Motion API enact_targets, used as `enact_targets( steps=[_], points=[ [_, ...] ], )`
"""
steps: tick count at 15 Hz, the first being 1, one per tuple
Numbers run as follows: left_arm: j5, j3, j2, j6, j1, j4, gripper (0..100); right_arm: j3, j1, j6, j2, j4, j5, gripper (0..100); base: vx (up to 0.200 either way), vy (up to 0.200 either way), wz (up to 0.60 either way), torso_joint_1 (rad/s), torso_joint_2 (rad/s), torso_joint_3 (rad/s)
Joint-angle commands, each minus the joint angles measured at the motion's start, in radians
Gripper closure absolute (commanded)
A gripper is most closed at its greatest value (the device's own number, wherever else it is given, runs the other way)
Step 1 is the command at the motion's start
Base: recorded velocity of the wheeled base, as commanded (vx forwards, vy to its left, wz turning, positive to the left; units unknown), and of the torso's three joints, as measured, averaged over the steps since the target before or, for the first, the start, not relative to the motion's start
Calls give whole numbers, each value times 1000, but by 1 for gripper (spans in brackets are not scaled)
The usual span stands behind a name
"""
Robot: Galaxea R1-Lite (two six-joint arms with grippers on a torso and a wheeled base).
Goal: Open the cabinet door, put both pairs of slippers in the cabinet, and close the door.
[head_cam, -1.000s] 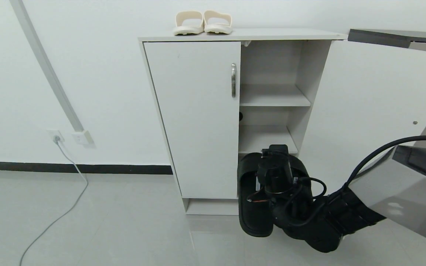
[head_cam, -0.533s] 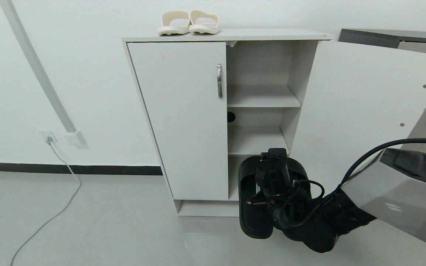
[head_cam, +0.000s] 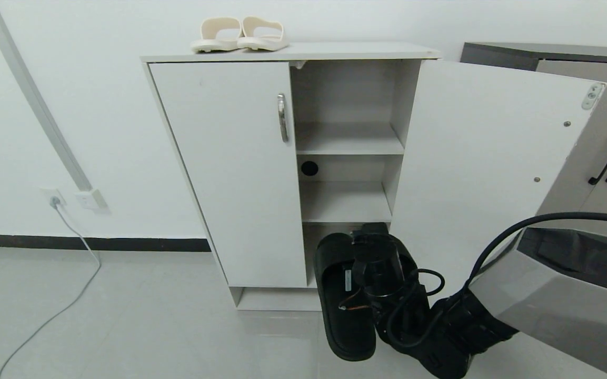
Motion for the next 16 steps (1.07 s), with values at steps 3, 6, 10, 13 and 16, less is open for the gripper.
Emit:
enact_targets(
  steps=[3,6,10,13,16],
  points=[
    [0,0,3,0,0,0,100,-51,10,-9,65,-5,-1,100,0,0,0,0,0,0],
    [0,-2,3,0,0,0,100,-54,10,-7,79,-5,-1,100,0,0,0,0,0,0],
    [0,0,3,0,0,0,100,-61,15,-7,80,-5,-2,100,0,0,0,0,0,0],
    [0,0,3,1,0,0,100,-87,16,-17,80,1,-2,100,0,0,0,0,0,0],
    [-1,0,3,1,0,0,100,-152,15,-52,108,15,-2,100,0,0,0,2,2,-146]
  ],
)
